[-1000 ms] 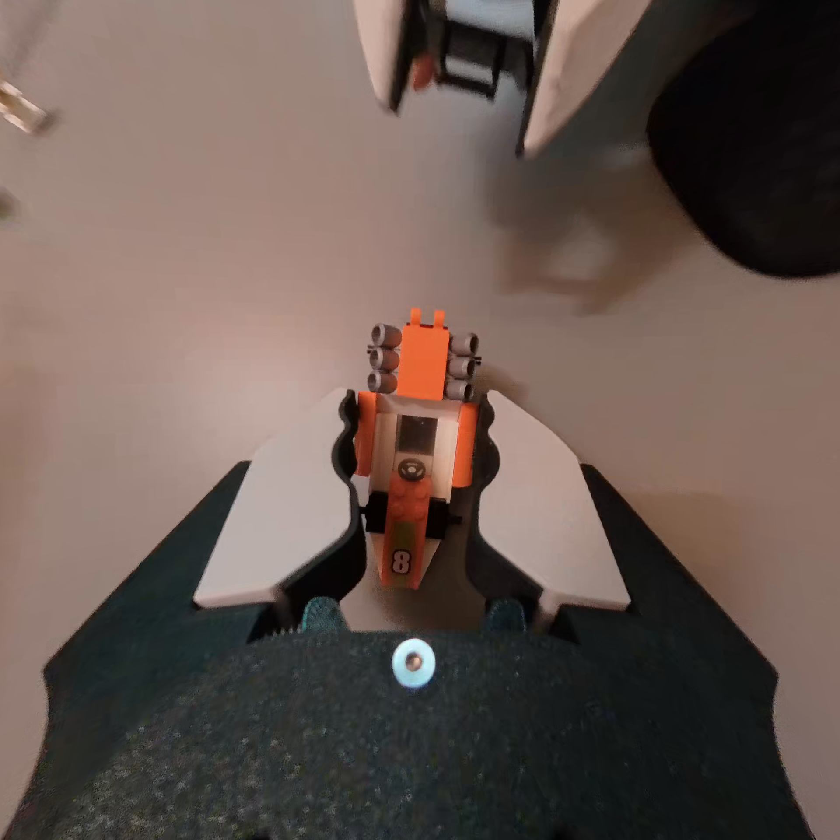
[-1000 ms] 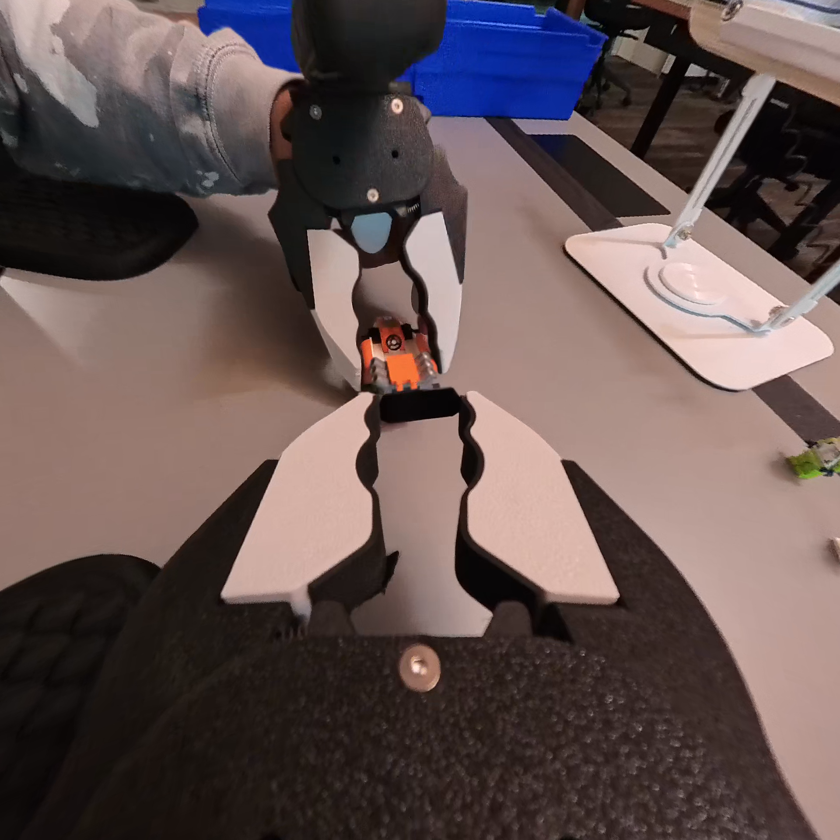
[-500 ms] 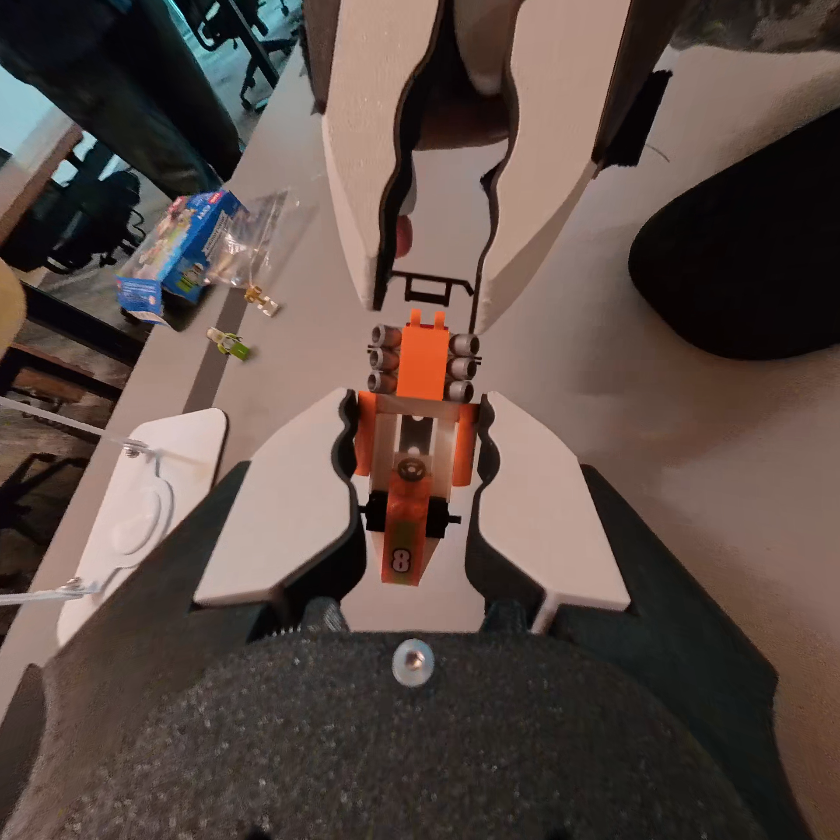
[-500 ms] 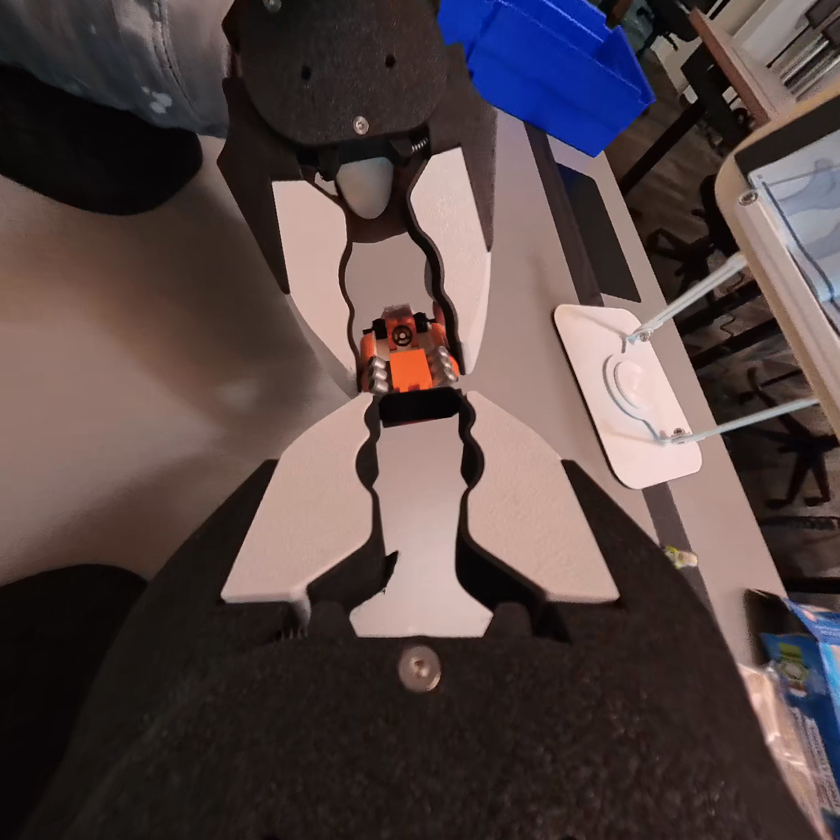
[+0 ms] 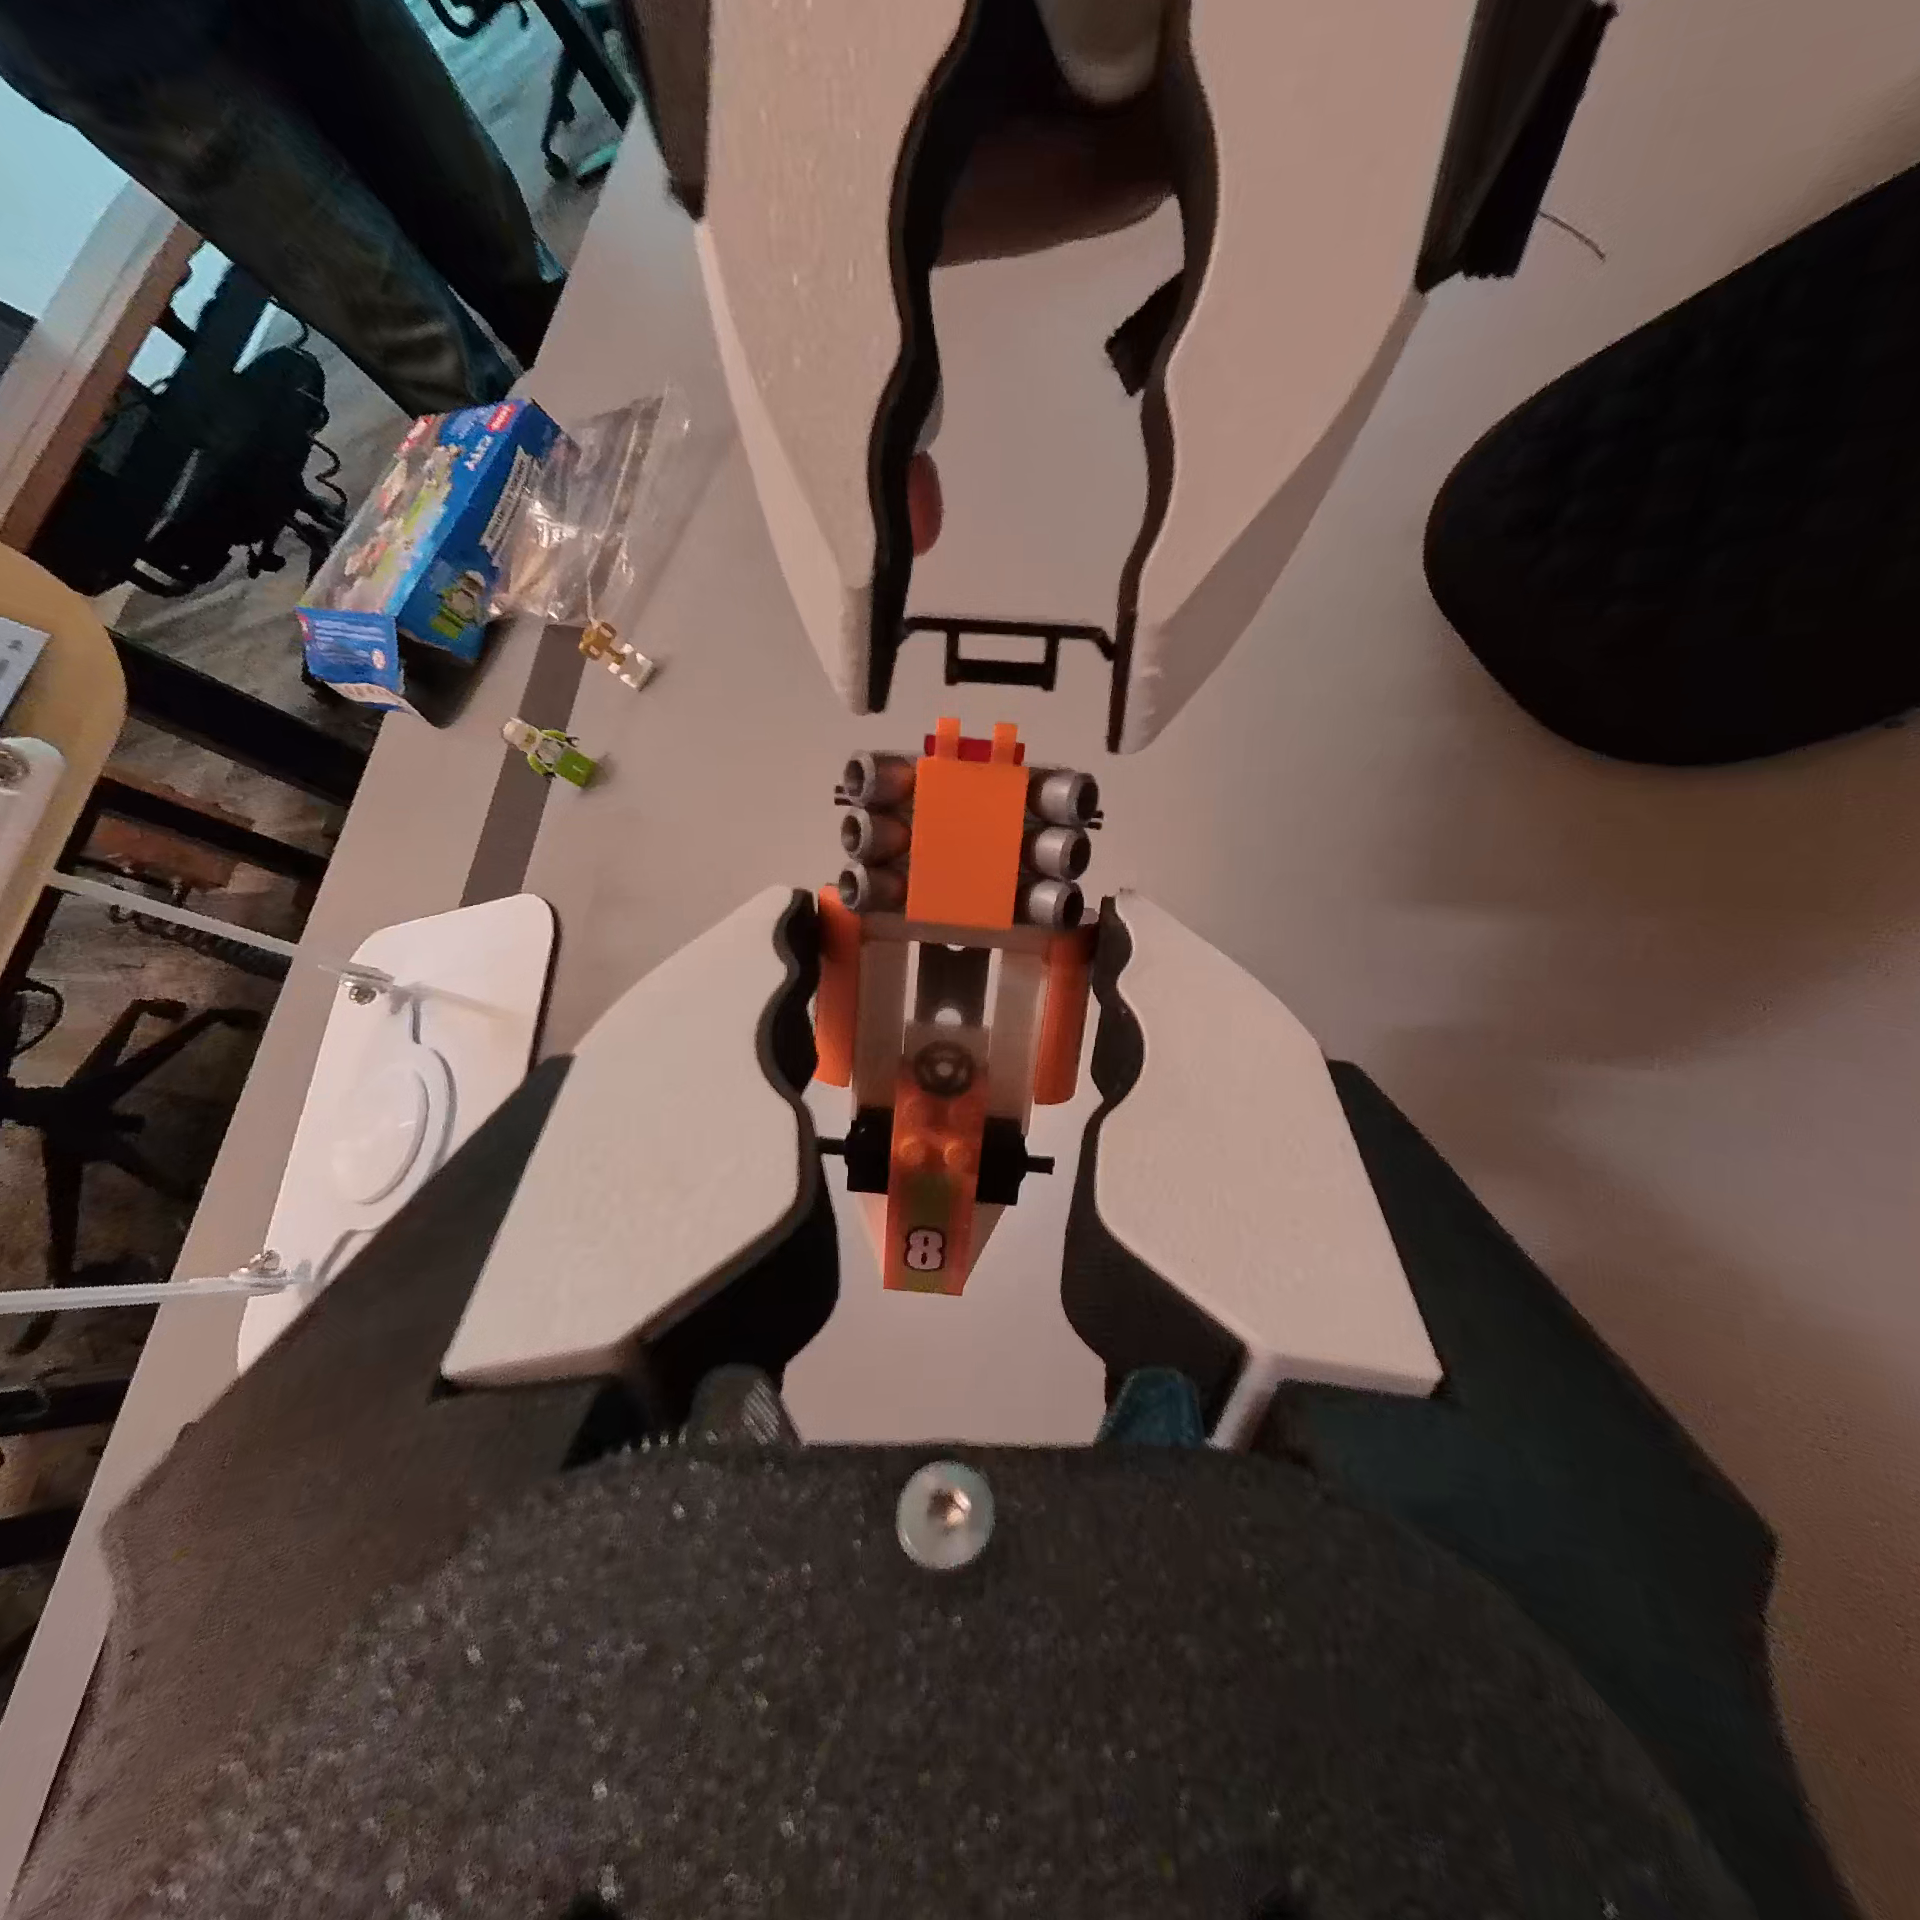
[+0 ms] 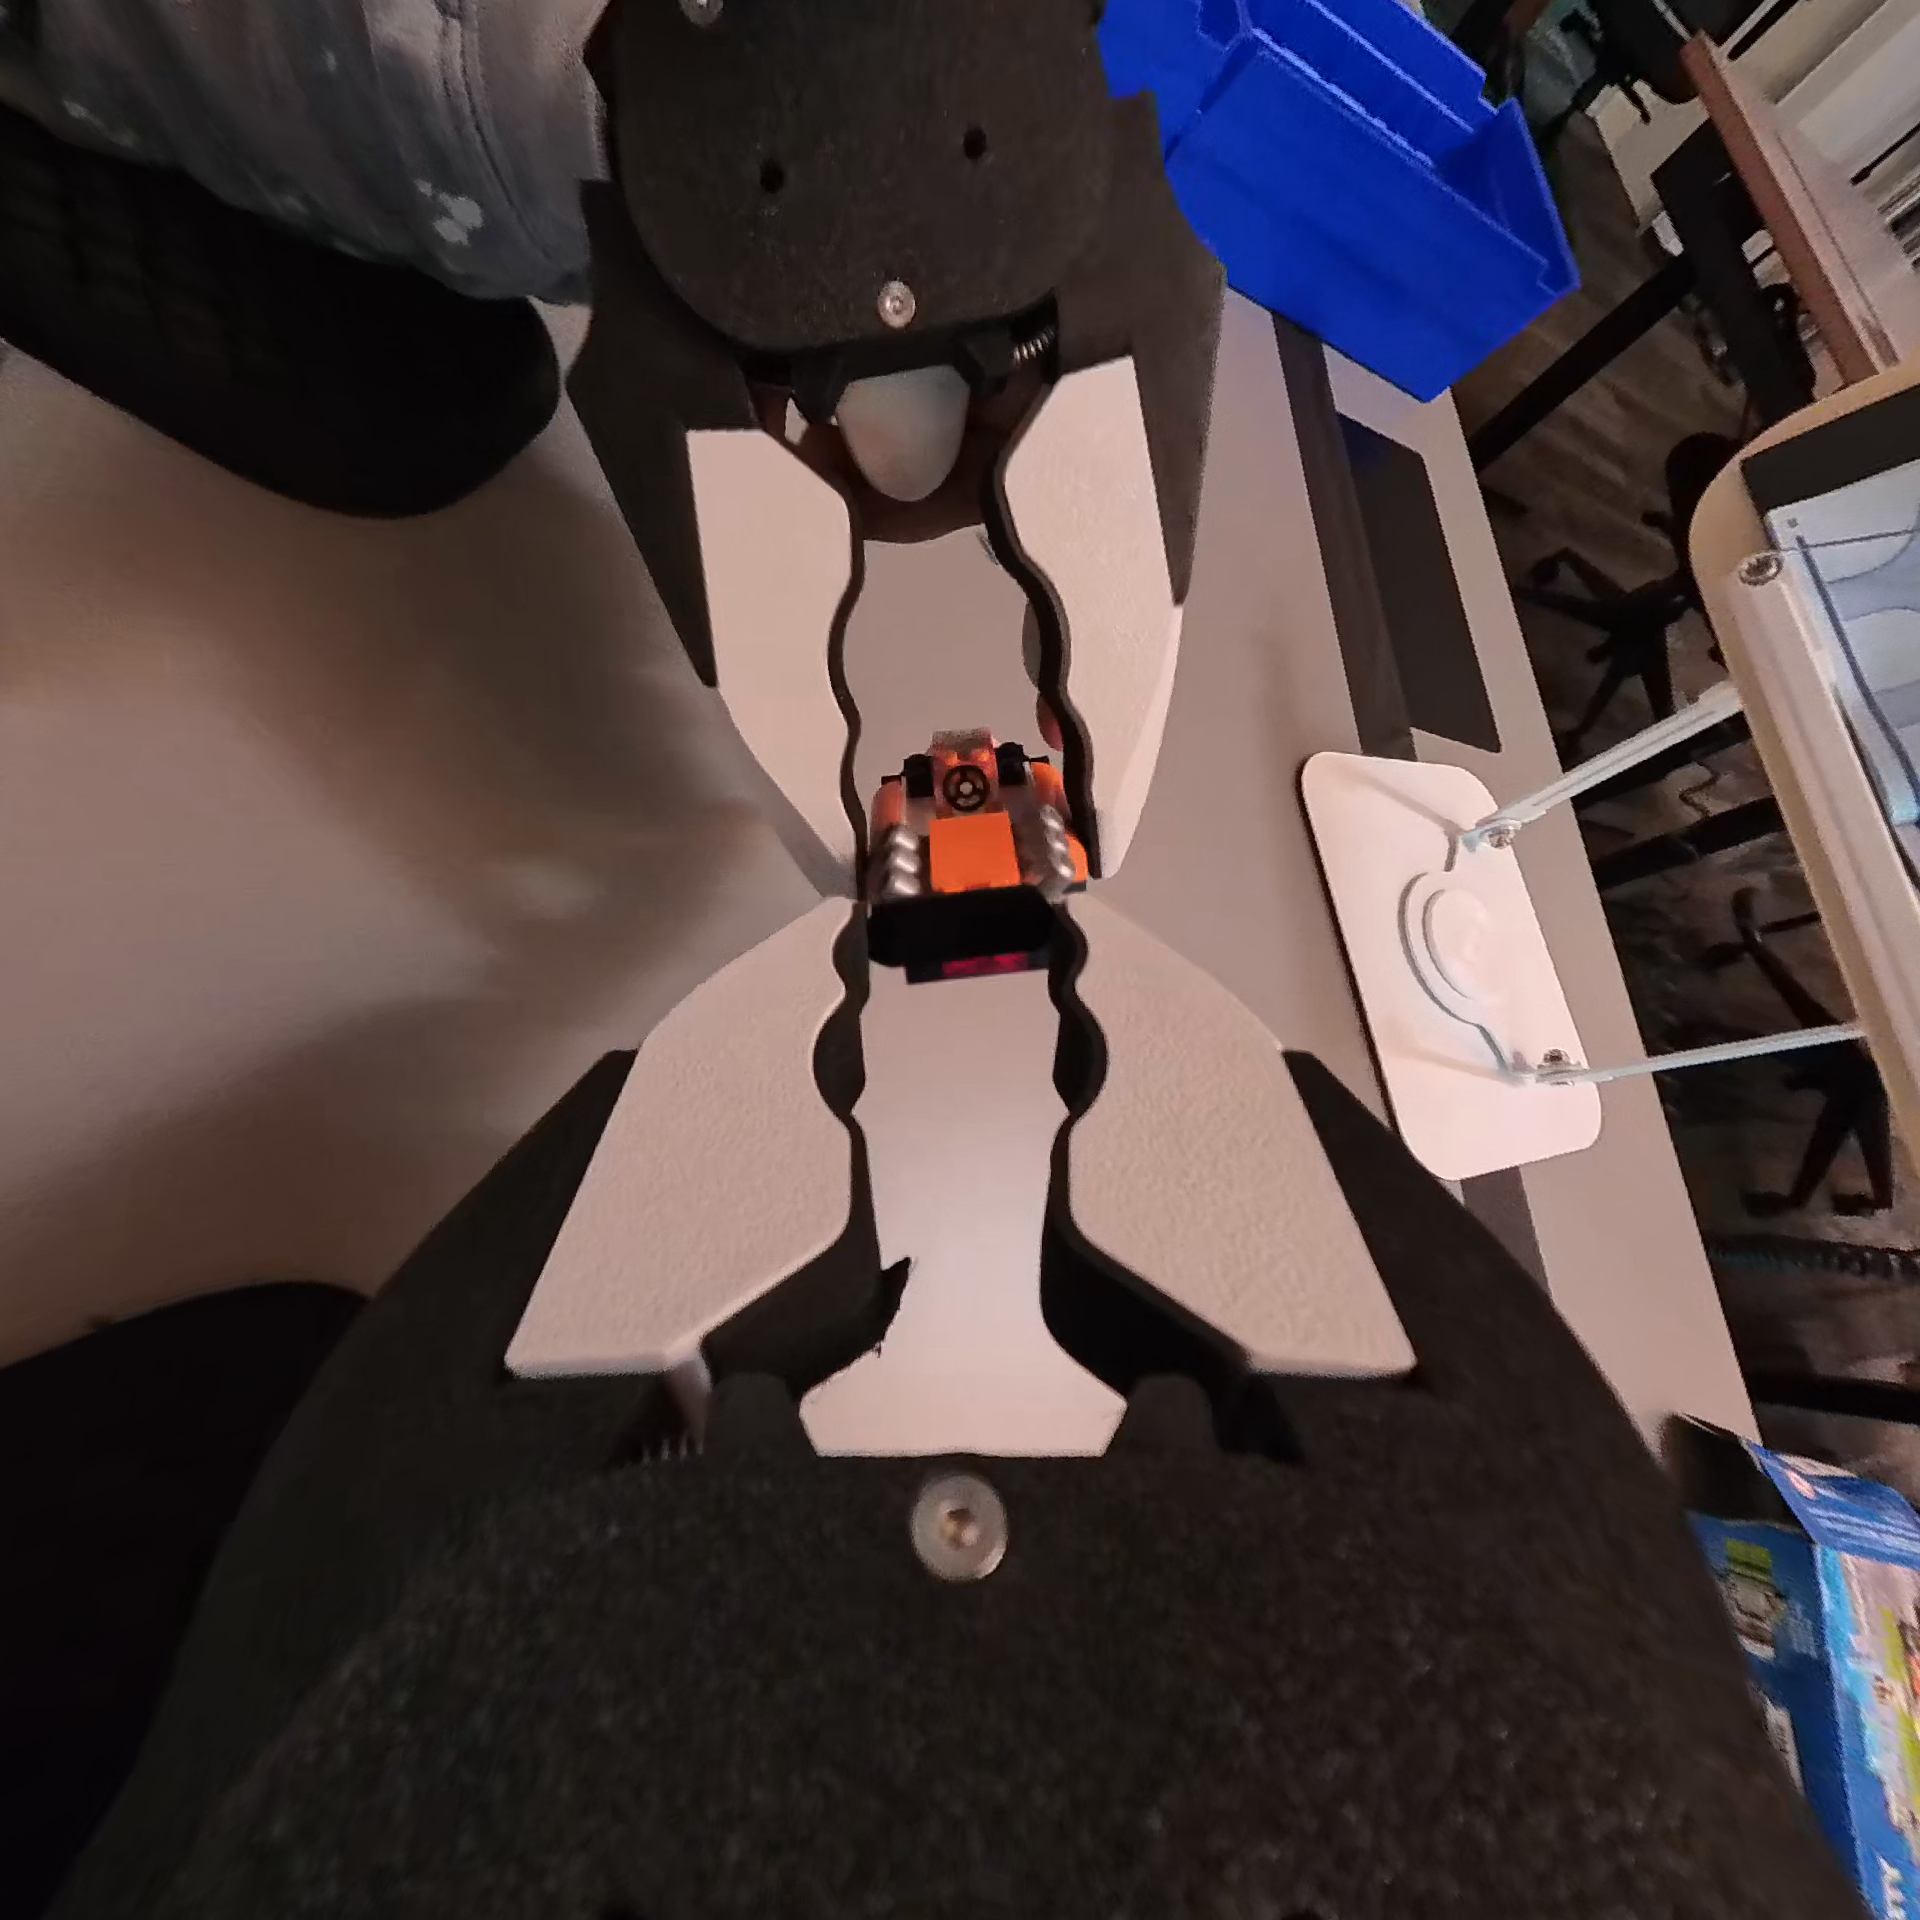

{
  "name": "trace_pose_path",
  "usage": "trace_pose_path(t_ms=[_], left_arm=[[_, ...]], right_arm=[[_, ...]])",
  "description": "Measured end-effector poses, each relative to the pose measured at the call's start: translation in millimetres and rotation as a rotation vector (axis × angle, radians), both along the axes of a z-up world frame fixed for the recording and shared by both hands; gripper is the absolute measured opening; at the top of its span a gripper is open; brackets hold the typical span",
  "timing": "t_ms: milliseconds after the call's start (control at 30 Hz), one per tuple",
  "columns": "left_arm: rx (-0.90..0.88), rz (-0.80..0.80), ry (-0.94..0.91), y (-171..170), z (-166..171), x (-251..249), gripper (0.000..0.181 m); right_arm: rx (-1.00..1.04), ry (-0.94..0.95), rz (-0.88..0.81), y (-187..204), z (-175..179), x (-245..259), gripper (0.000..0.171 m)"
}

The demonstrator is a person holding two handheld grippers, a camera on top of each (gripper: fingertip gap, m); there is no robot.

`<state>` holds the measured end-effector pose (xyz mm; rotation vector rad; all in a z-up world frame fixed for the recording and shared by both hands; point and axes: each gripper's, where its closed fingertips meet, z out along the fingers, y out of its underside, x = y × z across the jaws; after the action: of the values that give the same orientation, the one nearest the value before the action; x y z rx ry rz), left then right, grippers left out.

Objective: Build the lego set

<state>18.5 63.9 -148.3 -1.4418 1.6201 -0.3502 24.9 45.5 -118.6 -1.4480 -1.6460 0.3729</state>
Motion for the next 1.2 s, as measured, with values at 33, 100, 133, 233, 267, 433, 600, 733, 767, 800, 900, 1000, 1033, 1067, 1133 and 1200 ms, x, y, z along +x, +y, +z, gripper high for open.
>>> trace_pose_path(t_ms=[33,100,133,233,267,433,600,733,767,800,900,1000,1033,1067,1133,1200], left_arm=[[-0.008,-0.007,0.006,-2.0,-0.9,-0.1,0.051],[-0.022,-0.01,0.022,-4.6,-2.2,-0.3,0.051],[-0.017,0.0,0.031,-3.6,-2.1,-0.6,0.051],[-0.02,0.015,0.052,-2.8,-1.5,-1.2,0.051],[-0.026,0.015,0.053,-2.9,-1.4,-1.5,0.051],[-0.03,0.01,0.062,-5.1,-1.3,-1.7,0.051],[-0.059,0.013,0.064,-6.6,-3.1,-0.4,0.051],[-0.071,0.021,0.111,-8.2,-9.9,-1.5,0.051],[-0.077,0.023,0.129,-8.8,-13.0,-1.7,0.051],[-0.084,0.025,0.149,-9.3,-16.1,-1.9,0.051],[-0.112,0.028,0.184,-10.0,-24.4,-2.1,0.05],[-0.164,0.02,0.19,-12.2,-35.9,-0.7,0.051],[-0.192,0.014,0.196,-14.0,-42.2,-0.5,0.051],[-0.218,0.01,0.209,-15.5,-49.2,-0.9,0.051],[-0.258,-0.002,0.224,-18.5,-62.7,-1.4,0.051],[-0.301,-0.008,0.182,-21.4,-70.4,2.3,0.051]], right_arm=[[0.005,-0.014,-0.007,1.0,-0.8,0.3,0.033],[0.002,-0.031,-0.008,1.4,-2.0,-0.2,0.033],[-0.015,-0.027,-0.001,-0.2,-2.1,-1.5,0.033],[-0.026,-0.051,-0.007,0.7,-5.8,-1.6,0.033],[-0.028,-0.05,-0.01,1.1,-6.0,-1.7,0.033],[-0.057,-0.054,-0.019,1.8,-7.3,-0.7,0.033],[-0.078,-0.075,-0.024,1.7,-10.1,0.2,0.033],[-0.098,-0.106,-0.032,0.9,-16.5,-0.2,0.033],[-0.107,-0.123,-0.035,0.6,-19.3,-0.2,0.033],[-0.117,-0.139,-0.038,0.2,-22.2,-0.2,0.033],[-0.141,-0.183,-0.054,-0.2,-29.5,-0.7,0.033],[-0.179,-0.204,-0.066,-1.0,-39.2,-0.6,0.033],[-0.199,-0.204,-0.063,-2.0,-44.5,-0.4,0.033],[-0.225,-0.198,-0.06,-3.0,-51.1,-0.5,0.033],[-0.283,-0.174,-0.058,-4.9,-64.7,-0.4,0.033],[-0.323,-0.163,-0.057,-6.9,-73.0,1.5,0.033]])
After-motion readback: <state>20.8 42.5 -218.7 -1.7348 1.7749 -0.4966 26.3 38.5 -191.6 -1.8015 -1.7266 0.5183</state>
